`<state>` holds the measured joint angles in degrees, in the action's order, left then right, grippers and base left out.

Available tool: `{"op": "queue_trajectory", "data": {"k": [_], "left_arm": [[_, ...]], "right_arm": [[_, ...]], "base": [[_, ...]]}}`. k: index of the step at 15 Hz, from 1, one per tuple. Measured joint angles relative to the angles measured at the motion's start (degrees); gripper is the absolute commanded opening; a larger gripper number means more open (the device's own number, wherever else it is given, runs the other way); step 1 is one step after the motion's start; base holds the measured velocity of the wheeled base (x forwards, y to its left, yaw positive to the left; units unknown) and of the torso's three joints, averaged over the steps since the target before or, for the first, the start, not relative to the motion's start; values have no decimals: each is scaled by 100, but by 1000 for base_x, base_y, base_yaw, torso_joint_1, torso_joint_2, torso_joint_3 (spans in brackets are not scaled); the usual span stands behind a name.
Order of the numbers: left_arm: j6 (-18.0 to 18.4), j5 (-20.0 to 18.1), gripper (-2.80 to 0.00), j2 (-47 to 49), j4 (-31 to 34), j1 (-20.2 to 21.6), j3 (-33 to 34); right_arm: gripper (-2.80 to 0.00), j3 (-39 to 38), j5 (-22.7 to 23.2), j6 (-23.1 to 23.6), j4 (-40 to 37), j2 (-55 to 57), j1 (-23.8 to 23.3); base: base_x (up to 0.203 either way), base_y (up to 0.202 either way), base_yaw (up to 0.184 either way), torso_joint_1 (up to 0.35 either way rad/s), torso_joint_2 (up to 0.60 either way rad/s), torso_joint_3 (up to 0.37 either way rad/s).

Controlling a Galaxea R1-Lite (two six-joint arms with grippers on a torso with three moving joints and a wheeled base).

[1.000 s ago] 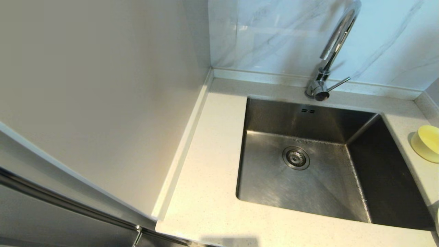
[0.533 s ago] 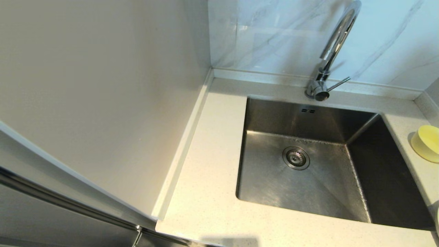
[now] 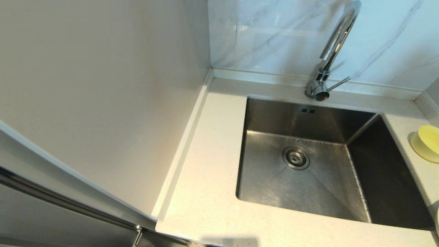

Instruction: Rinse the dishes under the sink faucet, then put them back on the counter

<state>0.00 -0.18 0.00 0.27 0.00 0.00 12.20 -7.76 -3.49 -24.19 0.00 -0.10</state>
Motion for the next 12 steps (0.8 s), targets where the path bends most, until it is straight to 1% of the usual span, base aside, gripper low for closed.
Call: {"op": "queue_trajectory", "data": {"k": [2,4,6,8,10,12], "left_arm": [[0,-2,-280,0,-2,0,0],[0,-2,-280,0,-2,0,0],[0,-4,-280,0,-2,0,0],[2,-3,-280,0,-2,0,0],[1,-1,-280,0,0,0,0],[0,-3,-280,0,0,0,0]], "right_arm": [[-280,-385,159,-55,667,0,0],[-280,-753,400,6,1354,0,0],[-280,-976,575,336,1775,0,0],[-280,-1047,724,561,1839,0,0],[-280,-1072,738,520,1835,0,0],[-280,-1083,688,384,1832,0,0]], "base": [[0,0,0,0,0,0],[0,0,0,0,0,0],[0,0,0,0,0,0],[0,0,0,0,0,0],[0,0,0,0,0,0],[0,0,0,0,0,0]]}}
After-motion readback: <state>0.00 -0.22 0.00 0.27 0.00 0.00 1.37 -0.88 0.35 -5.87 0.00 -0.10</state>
